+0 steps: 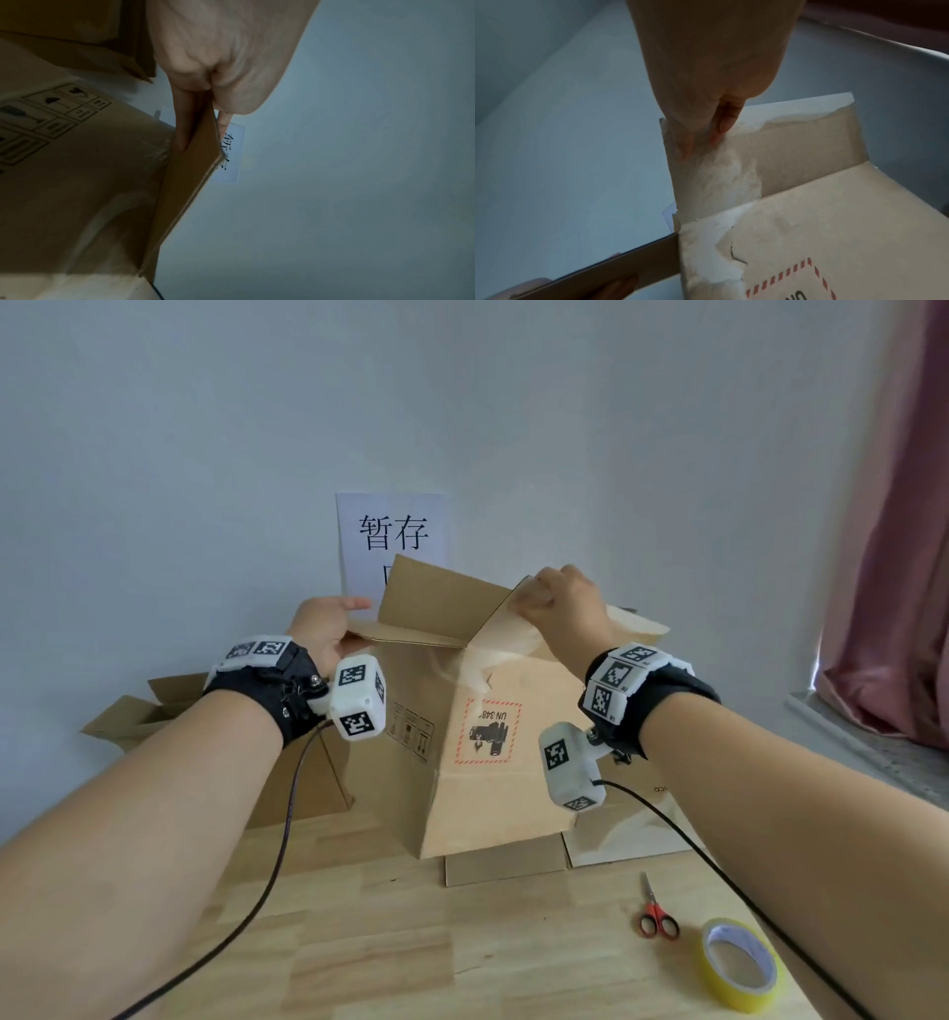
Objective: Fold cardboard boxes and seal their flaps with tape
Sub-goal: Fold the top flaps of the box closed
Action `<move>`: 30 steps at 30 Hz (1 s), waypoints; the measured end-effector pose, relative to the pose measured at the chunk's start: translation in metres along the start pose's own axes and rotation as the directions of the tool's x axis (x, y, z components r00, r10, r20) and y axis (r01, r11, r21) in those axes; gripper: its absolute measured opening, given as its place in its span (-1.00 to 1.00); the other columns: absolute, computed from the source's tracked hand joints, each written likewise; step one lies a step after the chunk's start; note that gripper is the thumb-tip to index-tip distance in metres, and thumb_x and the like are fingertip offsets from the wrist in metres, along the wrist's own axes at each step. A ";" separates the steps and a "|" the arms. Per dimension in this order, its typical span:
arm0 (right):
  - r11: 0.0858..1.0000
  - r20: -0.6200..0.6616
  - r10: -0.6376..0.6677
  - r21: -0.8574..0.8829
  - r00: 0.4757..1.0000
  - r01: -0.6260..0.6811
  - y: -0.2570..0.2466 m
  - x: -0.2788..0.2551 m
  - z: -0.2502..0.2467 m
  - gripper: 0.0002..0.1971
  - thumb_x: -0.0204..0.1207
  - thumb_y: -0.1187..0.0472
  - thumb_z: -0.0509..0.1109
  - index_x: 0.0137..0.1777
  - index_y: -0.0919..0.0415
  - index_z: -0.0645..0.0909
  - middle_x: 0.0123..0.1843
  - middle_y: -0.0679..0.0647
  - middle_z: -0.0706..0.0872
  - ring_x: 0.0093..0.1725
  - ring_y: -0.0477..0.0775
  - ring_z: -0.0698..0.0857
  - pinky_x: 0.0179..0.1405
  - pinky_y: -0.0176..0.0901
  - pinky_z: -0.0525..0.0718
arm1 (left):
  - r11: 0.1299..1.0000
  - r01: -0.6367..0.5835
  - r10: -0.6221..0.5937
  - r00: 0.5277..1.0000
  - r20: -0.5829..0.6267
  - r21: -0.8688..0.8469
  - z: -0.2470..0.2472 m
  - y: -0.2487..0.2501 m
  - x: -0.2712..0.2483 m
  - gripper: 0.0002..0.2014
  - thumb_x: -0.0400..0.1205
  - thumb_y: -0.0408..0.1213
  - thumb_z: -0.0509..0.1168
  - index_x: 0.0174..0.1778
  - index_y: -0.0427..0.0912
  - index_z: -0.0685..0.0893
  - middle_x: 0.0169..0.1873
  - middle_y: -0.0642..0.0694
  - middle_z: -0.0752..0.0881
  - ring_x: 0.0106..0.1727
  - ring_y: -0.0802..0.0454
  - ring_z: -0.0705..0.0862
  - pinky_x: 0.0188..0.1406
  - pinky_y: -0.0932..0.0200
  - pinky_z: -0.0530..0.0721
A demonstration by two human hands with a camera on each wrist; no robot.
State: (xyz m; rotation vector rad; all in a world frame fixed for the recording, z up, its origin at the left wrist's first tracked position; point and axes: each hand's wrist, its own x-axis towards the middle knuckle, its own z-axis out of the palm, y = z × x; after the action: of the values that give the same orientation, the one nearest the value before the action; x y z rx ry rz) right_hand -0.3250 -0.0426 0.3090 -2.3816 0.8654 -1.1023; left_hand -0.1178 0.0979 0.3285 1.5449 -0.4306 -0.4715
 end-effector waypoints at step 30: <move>0.923 0.174 -0.172 -0.315 0.970 0.220 0.051 -0.069 0.069 -0.72 0.60 -0.11 0.25 0.13 -0.04 0.69 0.07 -0.19 0.73 0.11 0.02 0.42 0.04 -0.12 0.17 | 0.980 0.057 -0.014 0.976 -0.217 0.193 0.000 -0.140 0.012 -0.46 0.67 -0.58 -0.11 0.45 -0.10 0.54 0.43 -0.18 0.51 0.28 -0.16 0.56 0.13 0.09 0.56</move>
State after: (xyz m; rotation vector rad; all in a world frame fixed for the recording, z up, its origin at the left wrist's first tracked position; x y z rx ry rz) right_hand -0.3250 -0.0289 0.2000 -2.8420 0.8315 -0.8958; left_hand -0.1107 0.0955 0.1883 1.7783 -0.2883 -0.2907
